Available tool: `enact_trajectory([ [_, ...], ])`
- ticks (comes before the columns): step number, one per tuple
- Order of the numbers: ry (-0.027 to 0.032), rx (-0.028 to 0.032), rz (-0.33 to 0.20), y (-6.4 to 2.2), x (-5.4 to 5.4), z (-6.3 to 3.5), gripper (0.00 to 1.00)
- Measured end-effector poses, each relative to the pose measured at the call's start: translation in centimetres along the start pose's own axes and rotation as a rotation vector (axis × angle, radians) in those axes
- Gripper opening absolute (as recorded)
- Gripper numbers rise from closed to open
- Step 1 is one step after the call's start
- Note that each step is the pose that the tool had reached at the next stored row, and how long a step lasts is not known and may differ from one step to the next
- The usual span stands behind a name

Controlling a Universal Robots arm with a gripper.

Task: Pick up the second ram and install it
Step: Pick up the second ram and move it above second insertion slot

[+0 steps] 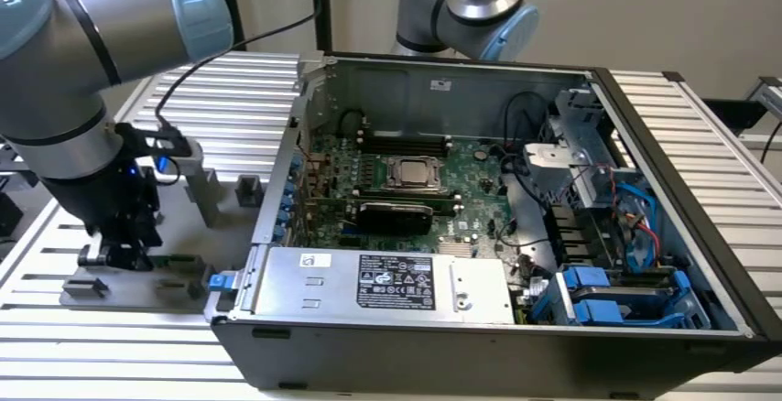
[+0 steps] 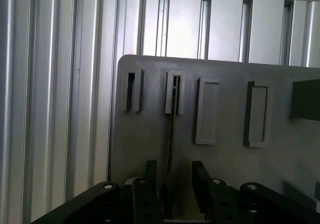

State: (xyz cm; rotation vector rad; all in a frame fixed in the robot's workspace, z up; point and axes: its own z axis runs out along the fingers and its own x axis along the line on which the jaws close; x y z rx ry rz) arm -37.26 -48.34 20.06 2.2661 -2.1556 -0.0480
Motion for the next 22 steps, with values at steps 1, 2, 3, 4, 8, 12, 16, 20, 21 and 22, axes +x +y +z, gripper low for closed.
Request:
enact_trajectory([
  [1, 0.0018, 0.0001, 0.000, -0.01, 0.02, 0.10, 0.42],
  [2, 0.0035, -0.0001, 0.000, -0.01, 0.04, 0.22, 0.42],
  [3, 0.0047, -0.0002, 0.000, -0.01, 0.06, 0.36, 0.42],
  [4, 0.0056, -0.0002, 0.000, -0.02, 0.07, 0.51, 0.42],
  [8, 0.0110, -0.0006, 0.000, -0.03, 0.10, 0.94, 0.42],
  [12, 0.0117, -0.0007, 0.000, -0.03, 0.09, 0.95, 0.42],
  [16, 0.0118, -0.0005, 0.000, -0.03, 0.08, 0.92, 0.42],
  [20, 0.0118, -0.0009, 0.000, -0.02, 0.08, 0.74, 0.42],
  [21, 0.0117, -0.0009, 0.000, -0.02, 0.08, 0.74, 0.42],
  [22, 0.0117, -0.0008, 0.000, -0.02, 0.08, 0.74, 0.42],
])
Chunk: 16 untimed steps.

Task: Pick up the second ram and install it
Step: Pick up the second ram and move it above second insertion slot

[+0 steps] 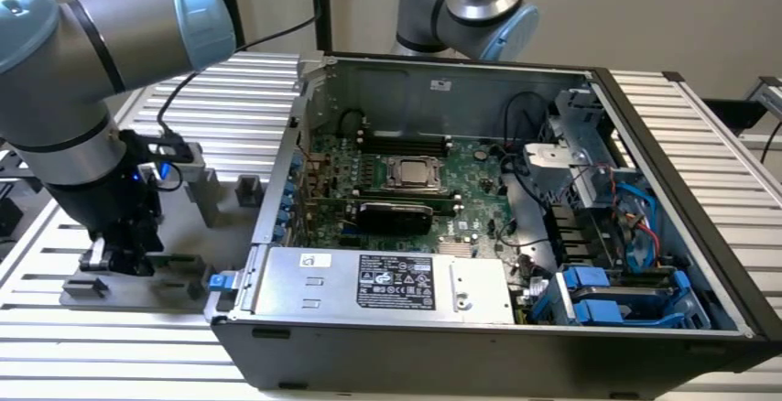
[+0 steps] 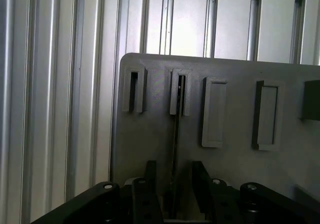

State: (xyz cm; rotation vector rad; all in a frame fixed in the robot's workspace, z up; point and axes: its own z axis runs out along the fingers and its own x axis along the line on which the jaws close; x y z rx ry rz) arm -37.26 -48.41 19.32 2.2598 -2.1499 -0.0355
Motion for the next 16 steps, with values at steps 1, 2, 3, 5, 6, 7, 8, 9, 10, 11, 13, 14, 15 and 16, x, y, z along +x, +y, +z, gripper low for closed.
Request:
enact_trajectory([
  [1, 0.0001, -0.0001, 0.000, 0.00, 0.00, -0.01, 0.42],
  [2, 0.0001, -0.0002, 0.000, 0.00, 0.00, -0.01, 0.40],
  [3, 0.0003, -0.0004, 0.000, 0.00, 0.00, -0.02, 0.33],
  [5, 0.0007, -0.0006, 0.000, 0.01, 0.00, -0.02, 0.27],
  [6, 0.0008, -0.0007, 0.000, 0.01, 0.00, -0.02, 0.22],
  [7, 0.0010, -0.0007, 0.000, 0.00, -0.01, -0.02, 0.22],
  [8, 0.0012, -0.0009, 0.000, 0.00, -0.01, -0.02, 0.16],
  [9, 0.0015, -0.0011, 0.000, 0.00, -0.01, -0.02, 0.14],
  [10, 0.0019, -0.0013, 0.000, 0.00, -0.01, -0.02, 0.14],
  [11, 0.0023, -0.0015, 0.000, 0.00, -0.02, -0.02, 0.14],
  [13, 0.0032, -0.0020, 0.000, 0.00, -0.03, -0.02, 0.14],
  [14, 0.0036, -0.0022, 0.000, 0.00, -0.03, -0.02, 0.14],
  [15, 0.0040, -0.0024, 0.000, 0.00, -0.03, -0.02, 0.14],
  [16, 0.0044, -0.0026, 0.000, 0.00, -0.03, -0.02, 0.14],
])
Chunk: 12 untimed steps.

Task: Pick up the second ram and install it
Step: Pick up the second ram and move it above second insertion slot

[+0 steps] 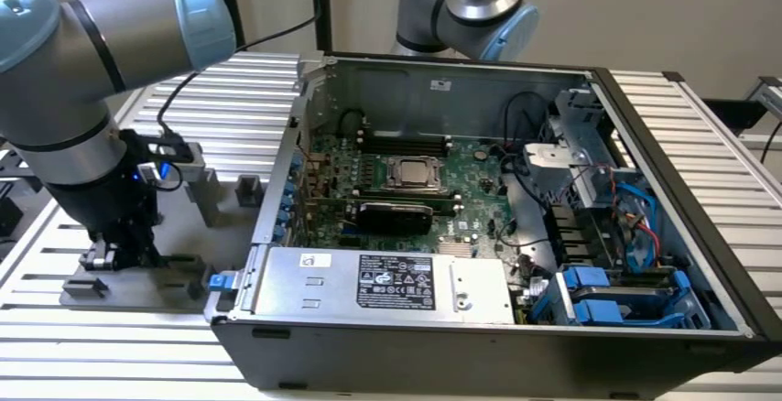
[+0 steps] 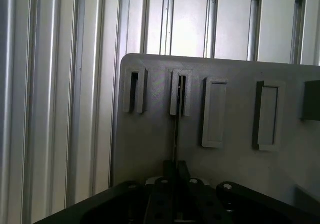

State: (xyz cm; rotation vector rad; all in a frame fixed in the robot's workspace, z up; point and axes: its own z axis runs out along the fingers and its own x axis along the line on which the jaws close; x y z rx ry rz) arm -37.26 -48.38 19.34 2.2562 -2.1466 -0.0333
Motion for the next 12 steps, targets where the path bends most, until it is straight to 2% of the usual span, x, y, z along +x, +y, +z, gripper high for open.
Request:
enact_trajectory([
  [6, 0.0012, -0.0015, 0.000, 0.01, 0.0, -0.29, 0.14],
  [12, 0.0011, -0.0044, 0.000, 0.06, 0.0, -1.65, 0.14],
])
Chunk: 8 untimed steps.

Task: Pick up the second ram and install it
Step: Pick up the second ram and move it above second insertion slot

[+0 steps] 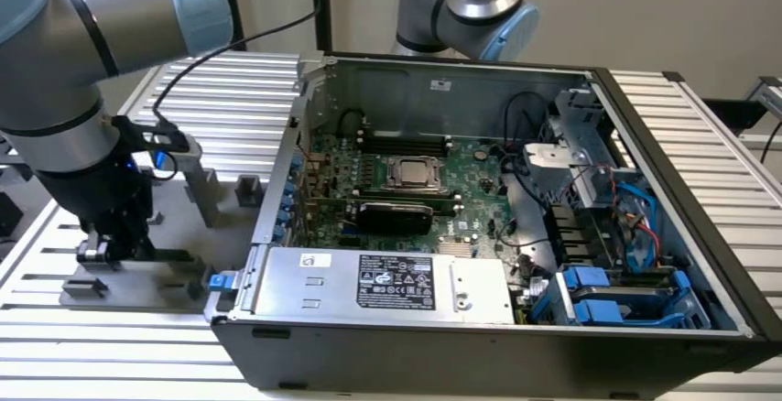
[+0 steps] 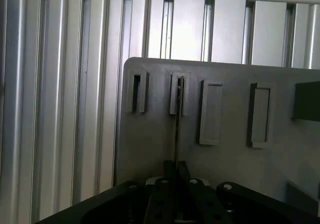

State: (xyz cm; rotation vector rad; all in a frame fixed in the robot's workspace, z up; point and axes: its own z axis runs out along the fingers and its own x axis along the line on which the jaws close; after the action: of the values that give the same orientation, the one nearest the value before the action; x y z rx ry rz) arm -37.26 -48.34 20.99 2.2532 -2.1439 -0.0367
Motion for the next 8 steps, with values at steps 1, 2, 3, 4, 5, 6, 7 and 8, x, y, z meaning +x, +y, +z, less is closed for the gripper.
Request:
enact_trajectory([
  [1, 0.0000, -0.0009, 0.000, 0.01, 0.0, -0.31, 0.14],
  [2, 0.0000, -0.0020, 0.000, 0.03, 0.0, -0.62, 0.14],
  [3, 0.0001, -0.0031, 0.000, 0.04, 0.0, -0.93, 0.14],
  [4, 0.0000, -0.0039, 0.000, 0.05, 0.0, -1.24, 0.14],
  [5, -0.0001, -0.0049, 0.000, 0.06, 0.0, -1.56, 0.14],
  [6, -0.0002, -0.0059, 0.000, 0.07, 0.0, -1.91, 0.14],
  [7, -0.0001, -0.0074, 0.000, 0.08, 0.0, -2.26, 0.14],
  [8, -0.0002, -0.0085, 0.000, 0.10, 0.0, -2.65, 0.14],
])
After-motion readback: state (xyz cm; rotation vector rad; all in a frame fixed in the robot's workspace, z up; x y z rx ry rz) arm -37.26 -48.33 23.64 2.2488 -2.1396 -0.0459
